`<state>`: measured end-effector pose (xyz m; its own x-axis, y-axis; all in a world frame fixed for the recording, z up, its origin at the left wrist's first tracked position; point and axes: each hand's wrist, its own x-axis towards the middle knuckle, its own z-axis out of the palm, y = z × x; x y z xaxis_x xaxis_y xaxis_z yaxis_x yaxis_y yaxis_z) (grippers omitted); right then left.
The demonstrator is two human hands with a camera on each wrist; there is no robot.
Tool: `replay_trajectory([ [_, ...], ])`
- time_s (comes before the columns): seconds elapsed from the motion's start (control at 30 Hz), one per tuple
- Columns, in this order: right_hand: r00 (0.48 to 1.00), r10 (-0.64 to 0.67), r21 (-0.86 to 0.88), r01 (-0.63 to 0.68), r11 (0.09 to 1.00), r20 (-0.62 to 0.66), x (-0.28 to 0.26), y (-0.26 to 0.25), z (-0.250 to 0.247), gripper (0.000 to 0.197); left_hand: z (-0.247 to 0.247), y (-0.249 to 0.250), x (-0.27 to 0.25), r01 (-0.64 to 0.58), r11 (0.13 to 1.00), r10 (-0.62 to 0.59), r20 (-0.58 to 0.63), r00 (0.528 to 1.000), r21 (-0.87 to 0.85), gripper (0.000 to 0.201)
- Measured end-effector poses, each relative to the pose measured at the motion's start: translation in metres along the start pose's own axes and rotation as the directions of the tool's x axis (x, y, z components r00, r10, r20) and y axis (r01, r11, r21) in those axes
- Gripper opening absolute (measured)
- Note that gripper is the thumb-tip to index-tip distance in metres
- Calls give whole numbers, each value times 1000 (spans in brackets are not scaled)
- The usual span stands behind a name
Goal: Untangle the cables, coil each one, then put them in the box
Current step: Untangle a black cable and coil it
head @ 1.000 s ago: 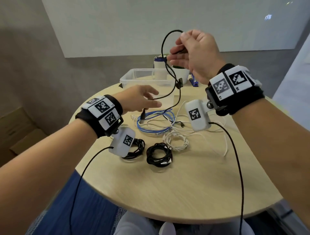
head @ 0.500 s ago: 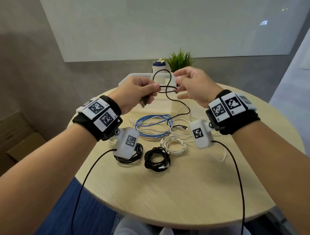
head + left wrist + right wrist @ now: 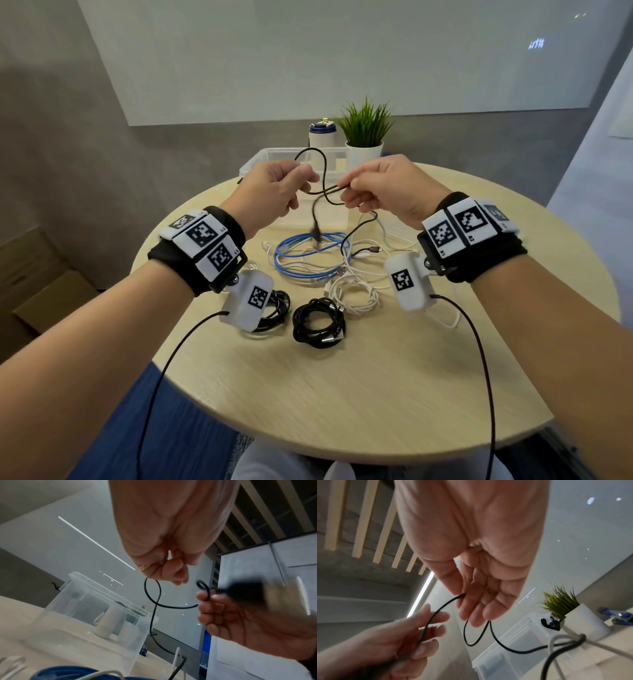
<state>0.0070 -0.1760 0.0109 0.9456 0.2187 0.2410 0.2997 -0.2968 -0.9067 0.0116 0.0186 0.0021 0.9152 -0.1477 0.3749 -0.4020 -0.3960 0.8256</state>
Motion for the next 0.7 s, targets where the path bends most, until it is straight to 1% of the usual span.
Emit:
replay_trajectory([
  [0.03,1000,-8,38,8,999,-2,-1,-2,-1,16,0,-1,1,-10,999,11,-19,1000,38,17],
  [0.1,999,-42,41,41,998,5,-4,-3,-1,11,1,-1,2,-45,994,50,-39,998,101,10],
  [0.17,997,-64,45,62,997,34,-6,-4,-1,14,3,2,2,-92,984,95,-17,995,154,18],
  [0.23,993,-84,121,74,990,80,-9,-7,0,17,7,6,0,-116,962,110,40,993,245,27],
  [0.33,985,-112,249,77,965,129,-13,-13,-1,17,15,6,-4,-111,922,66,131,989,370,28],
  [0.4,986,-128,304,90,948,110,-13,-15,-2,16,17,2,-4,-95,907,7,209,978,411,32],
  [0.43,988,-131,329,95,940,87,-11,-16,-3,15,18,0,-5,-87,895,-30,253,967,438,30],
  [0.5,991,-124,353,100,930,46,-9,-15,-6,14,18,-2,-8,-109,866,-79,349,934,488,20],
  [0.57,994,-111,320,97,942,25,-8,-13,-9,16,17,-2,-11,-142,847,-95,409,907,513,19],
  [0.6,995,-98,283,87,955,22,-7,-11,-10,17,17,-1,-11,-138,850,-91,400,912,508,18],
  [0.63,997,-79,235,71,969,24,-6,-7,-11,18,15,-1,-10,-103,875,-80,350,933,474,17],
  [0.67,998,-55,183,48,982,33,-6,-3,-11,19,13,-1,-8,-49,918,-65,270,961,395,16],
  [0.7,999,-29,136,22,991,45,-6,1,-11,19,11,-1,-4,1,962,-50,173,984,272,17],
])
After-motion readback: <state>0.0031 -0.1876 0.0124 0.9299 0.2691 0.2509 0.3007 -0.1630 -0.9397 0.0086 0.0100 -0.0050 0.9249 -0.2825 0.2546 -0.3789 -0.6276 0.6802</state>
